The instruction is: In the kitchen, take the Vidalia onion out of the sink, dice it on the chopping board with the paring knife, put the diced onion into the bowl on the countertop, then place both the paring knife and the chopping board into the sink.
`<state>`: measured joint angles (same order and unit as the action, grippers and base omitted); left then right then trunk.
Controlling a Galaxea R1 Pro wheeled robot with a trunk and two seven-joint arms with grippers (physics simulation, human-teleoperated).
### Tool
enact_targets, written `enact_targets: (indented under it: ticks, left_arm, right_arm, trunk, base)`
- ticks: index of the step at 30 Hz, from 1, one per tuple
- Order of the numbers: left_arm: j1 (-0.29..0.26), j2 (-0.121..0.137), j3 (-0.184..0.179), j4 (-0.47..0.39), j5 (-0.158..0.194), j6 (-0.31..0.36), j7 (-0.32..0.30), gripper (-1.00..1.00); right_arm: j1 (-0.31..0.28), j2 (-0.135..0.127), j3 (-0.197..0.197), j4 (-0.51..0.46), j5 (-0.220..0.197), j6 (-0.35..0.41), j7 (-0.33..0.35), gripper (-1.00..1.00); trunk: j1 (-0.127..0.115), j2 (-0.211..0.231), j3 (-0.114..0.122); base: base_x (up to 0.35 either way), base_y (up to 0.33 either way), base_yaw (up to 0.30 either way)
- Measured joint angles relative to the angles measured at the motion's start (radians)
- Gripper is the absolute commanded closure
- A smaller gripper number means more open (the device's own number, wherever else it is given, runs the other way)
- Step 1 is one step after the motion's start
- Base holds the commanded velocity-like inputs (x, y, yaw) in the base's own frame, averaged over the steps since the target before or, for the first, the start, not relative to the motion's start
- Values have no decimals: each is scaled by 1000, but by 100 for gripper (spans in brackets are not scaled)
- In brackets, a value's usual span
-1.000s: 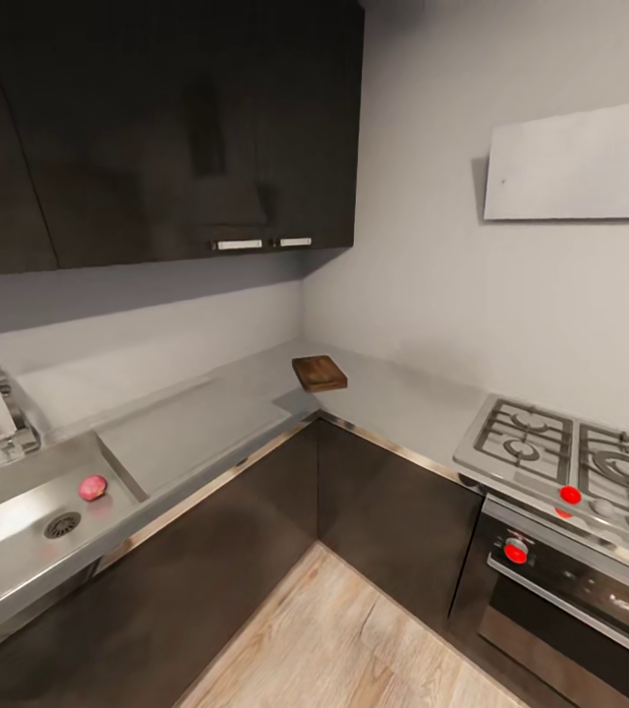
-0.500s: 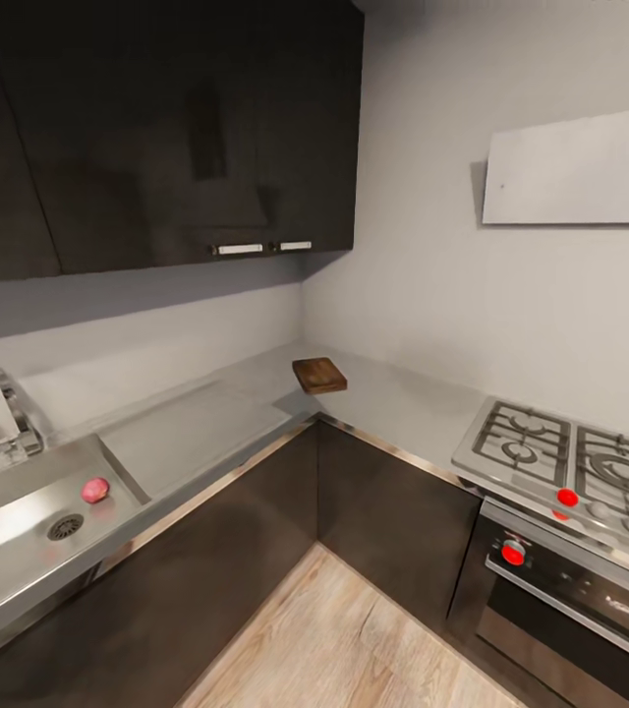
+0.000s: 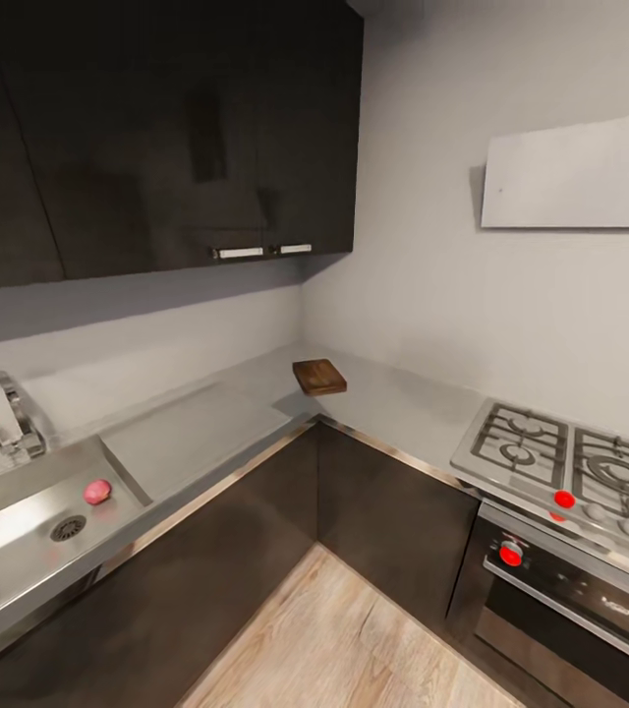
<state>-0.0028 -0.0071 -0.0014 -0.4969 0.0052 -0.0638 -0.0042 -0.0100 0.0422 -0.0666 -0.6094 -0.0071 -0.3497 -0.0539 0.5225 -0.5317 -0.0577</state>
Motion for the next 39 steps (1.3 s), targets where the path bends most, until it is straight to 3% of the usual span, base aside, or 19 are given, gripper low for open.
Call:
enact_targets:
  ticks: [19,39]
  left_arm:
    - [0,1,3,-3,0,1,0,-100]
    - [0,1,3,-4,0,1,0,-100]
  right_arm:
    - [0,0,0,0,0,0,0,-100]
    - [0,2,2,0,1,0,0,-100]
  trunk:
    - [-73,132,58]
    - [-73,132,58]
  base:
    - [0,0,0]
    - [0,0,0]
